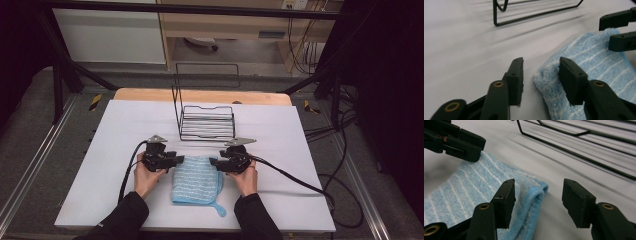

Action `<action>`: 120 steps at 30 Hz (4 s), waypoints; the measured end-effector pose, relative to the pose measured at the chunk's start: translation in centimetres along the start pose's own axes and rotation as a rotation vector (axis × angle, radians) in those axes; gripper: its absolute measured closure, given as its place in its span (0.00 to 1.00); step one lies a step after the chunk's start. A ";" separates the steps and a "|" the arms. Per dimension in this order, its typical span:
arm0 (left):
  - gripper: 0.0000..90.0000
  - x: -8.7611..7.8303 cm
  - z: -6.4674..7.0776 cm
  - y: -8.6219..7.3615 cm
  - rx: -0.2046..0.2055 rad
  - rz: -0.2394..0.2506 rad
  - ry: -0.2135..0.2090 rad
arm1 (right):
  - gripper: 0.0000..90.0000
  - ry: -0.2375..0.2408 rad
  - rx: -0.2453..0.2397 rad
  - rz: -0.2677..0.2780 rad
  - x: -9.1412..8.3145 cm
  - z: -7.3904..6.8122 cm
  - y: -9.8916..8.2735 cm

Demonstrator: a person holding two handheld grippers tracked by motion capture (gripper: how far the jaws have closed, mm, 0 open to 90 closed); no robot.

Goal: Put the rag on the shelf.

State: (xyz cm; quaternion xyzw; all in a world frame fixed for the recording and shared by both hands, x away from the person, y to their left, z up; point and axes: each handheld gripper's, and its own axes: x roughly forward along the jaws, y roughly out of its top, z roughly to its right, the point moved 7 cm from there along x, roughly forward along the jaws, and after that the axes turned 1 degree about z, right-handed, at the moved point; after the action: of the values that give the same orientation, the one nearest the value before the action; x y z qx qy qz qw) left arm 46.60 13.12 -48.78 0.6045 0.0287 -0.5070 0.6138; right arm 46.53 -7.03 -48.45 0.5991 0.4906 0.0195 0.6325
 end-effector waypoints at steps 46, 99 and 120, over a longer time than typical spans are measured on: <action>0.92 -3.7 2.6 0.8 0.056 0.128 -0.095 | 0.90 0.133 0.045 0.085 -2.8 -2.1 1.3; 0.92 -11.4 7.8 8.2 0.168 0.484 -0.129 | 0.91 0.038 -0.101 0.441 -12.8 -5.0 8.5; 0.92 -12.9 8.4 11.1 0.166 0.593 -0.139 | 0.91 0.009 -0.123 0.541 -14.7 -5.2 11.3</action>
State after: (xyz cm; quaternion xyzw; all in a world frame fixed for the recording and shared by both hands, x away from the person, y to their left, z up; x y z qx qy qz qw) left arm 42.78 11.57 -30.24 0.5987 -0.2323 -0.3467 0.6837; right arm 41.95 -9.03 -29.83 0.6687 0.3132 0.2201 0.6374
